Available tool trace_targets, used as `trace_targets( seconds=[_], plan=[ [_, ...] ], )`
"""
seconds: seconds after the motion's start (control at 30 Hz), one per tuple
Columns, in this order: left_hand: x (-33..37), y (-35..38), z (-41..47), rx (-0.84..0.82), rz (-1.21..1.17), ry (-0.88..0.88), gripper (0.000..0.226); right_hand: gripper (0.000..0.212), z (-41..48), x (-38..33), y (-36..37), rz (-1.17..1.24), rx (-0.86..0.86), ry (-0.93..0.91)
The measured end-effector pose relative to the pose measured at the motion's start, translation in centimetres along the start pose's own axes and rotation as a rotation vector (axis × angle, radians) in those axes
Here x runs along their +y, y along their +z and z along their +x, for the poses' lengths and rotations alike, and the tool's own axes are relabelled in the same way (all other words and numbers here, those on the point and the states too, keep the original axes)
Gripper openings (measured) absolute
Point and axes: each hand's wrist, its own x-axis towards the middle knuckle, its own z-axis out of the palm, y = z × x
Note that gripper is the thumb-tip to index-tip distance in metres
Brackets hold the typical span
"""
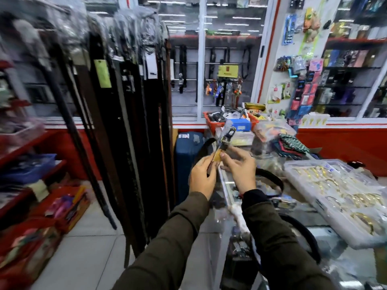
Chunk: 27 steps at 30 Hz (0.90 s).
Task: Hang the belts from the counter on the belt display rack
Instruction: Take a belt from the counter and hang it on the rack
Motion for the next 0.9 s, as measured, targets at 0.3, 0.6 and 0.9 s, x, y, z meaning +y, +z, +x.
trace_targets(
  seconds=[0.3,0.6,0.9],
  plan=[
    [-1.1,-7.7,0.4,0.079,0.081,-0.141,0.036,0.03,-1.5,-1.4,8.5,0.109,-0.271,-0.017],
    [-0.6,-15.8,3.3,0.387,-0.154,-0.239,0.025,0.023,-2.1,-4.8,16.2,0.256,-0.403,0.005],
    [5.2,-27.7,11.3,0.53,-0.177,-0.06,0.026,0.033,0.2,-16.2,26.4,0.435,-0.531,-0.107]
  ],
)
